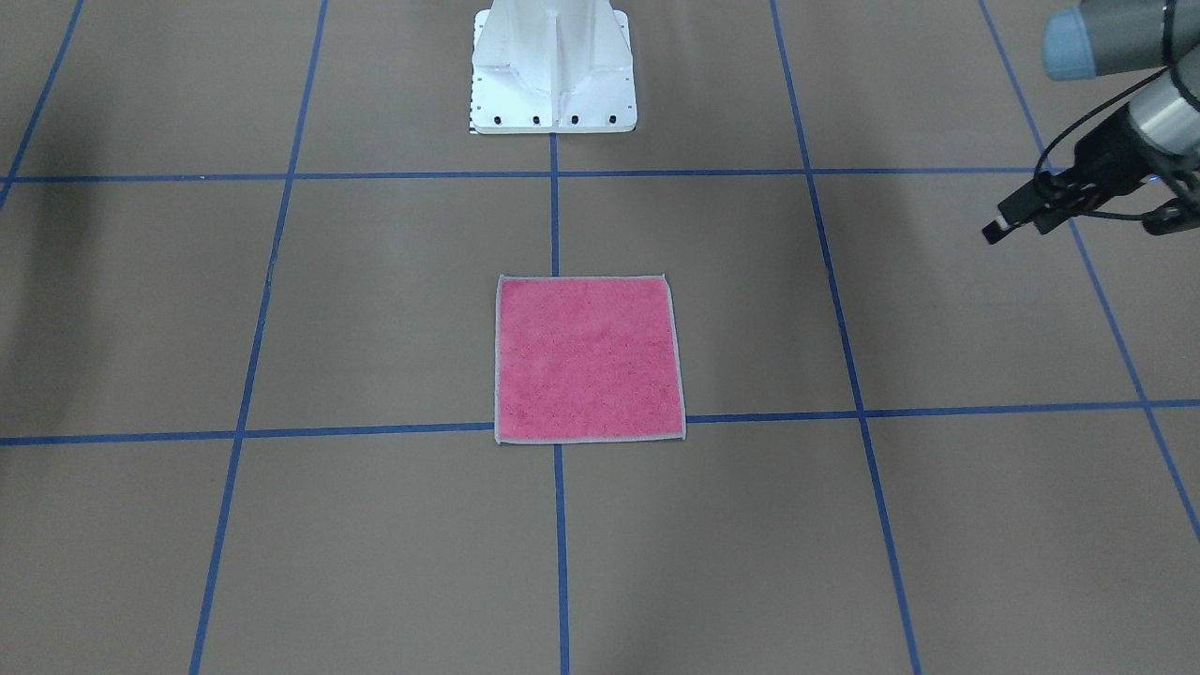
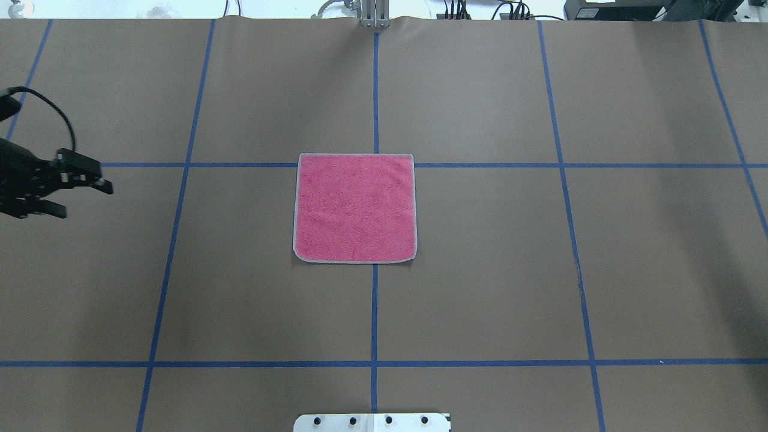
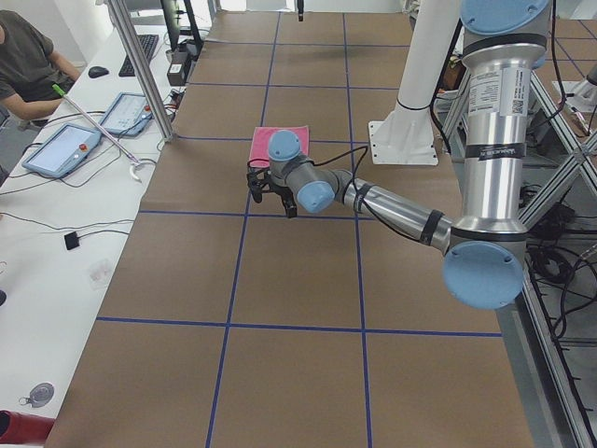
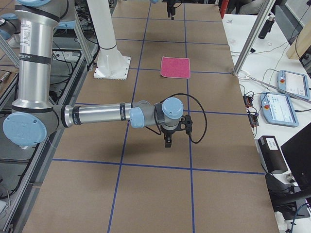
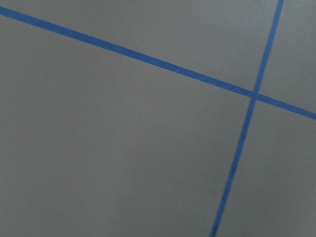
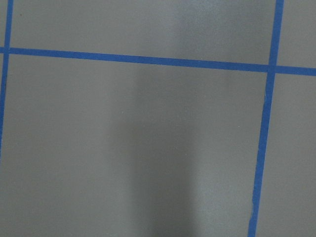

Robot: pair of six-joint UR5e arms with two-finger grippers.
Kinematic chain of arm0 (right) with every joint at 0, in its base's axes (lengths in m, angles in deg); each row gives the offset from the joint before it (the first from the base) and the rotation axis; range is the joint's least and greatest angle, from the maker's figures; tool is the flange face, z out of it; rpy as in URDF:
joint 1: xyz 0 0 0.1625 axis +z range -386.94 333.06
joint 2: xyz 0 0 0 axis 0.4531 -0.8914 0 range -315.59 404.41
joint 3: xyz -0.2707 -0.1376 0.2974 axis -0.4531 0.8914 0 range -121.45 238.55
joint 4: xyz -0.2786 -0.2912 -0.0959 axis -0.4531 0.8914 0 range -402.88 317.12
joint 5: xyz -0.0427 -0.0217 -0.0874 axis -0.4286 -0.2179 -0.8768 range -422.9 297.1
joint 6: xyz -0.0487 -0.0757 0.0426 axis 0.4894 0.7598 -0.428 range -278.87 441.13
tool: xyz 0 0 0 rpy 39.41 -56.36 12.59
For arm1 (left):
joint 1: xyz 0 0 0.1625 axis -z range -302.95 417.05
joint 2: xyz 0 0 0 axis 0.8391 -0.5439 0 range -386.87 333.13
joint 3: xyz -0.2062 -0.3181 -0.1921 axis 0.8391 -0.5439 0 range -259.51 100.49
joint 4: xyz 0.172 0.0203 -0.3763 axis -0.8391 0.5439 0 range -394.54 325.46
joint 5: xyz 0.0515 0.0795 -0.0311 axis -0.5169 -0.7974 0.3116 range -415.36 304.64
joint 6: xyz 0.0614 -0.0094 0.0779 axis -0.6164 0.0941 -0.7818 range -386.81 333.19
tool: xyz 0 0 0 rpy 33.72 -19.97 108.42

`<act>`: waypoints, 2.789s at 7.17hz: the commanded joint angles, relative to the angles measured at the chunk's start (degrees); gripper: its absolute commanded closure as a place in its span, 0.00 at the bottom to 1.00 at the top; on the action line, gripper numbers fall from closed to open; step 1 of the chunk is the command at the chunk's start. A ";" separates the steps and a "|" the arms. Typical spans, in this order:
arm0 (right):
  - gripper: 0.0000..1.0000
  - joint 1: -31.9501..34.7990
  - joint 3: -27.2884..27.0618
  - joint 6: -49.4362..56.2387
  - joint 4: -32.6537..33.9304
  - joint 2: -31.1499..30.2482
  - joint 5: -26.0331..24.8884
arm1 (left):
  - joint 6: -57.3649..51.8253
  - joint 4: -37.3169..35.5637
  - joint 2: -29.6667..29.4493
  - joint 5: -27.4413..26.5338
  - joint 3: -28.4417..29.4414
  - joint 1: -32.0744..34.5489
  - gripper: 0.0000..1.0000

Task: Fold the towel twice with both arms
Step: 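Move the left and right grippers toward the pink towel's side edges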

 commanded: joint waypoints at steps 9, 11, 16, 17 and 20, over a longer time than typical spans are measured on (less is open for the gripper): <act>0.01 -41.53 -2.55 -83.66 -29.73 17.68 -21.66 | 20.56 -1.40 -13.73 -12.77 2.64 -17.23 0.00; 0.03 -49.91 -2.20 -85.60 -24.24 23.65 -33.68 | 20.56 -1.40 -14.53 -12.78 3.35 -17.14 0.00; 0.20 -55.38 5.52 -97.80 -12.06 36.60 -40.32 | 20.56 -1.40 -15.40 -12.86 4.31 -17.58 0.00; 0.34 -55.38 6.23 -97.99 -12.15 37.30 -40.32 | 20.56 -1.40 -15.41 -12.86 4.40 -17.58 0.00; 0.48 -55.38 8.97 -98.08 -12.15 38.98 -40.32 | 20.56 -1.40 -15.32 -12.86 4.40 -17.84 0.00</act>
